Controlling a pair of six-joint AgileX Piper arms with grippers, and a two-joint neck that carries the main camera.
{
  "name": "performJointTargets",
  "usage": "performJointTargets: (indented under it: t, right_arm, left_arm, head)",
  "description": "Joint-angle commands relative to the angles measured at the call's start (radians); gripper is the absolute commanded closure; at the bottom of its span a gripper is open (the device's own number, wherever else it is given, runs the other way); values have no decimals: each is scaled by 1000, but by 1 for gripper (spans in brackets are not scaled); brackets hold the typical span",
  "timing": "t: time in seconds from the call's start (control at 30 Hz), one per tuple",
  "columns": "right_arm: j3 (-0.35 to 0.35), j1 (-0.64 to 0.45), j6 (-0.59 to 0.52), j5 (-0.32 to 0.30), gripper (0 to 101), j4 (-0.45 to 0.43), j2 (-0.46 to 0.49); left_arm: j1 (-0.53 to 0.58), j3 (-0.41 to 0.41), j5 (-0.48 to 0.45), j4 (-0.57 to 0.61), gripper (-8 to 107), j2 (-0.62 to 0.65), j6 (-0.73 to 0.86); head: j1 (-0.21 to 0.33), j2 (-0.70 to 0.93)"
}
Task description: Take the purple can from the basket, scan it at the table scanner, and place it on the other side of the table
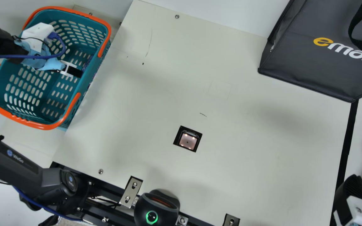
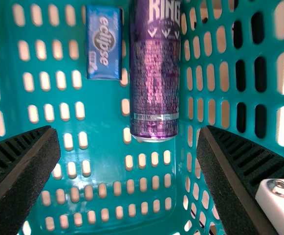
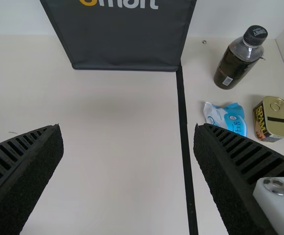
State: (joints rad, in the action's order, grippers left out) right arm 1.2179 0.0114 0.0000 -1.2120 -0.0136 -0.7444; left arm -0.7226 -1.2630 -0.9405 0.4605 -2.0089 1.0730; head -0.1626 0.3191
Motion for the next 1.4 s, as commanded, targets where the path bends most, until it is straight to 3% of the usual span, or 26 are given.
performJointTargets:
  t: [0.0,0.43,1.37]
  right_arm:
    - [0,0,0,0,6,0,0]
    - [0,0,0,-1,6,0,0]
    - [0,0,0,-1,6,0,0]
  left_arm:
    - [-1,4,-1,4,9,-8,10]
    - [21,-10,6,7,9,-73,23]
    - [108,-205,-49,-39,9,-258,-114]
  head:
    - [24,2]
    - [24,2]
    - [24,2]
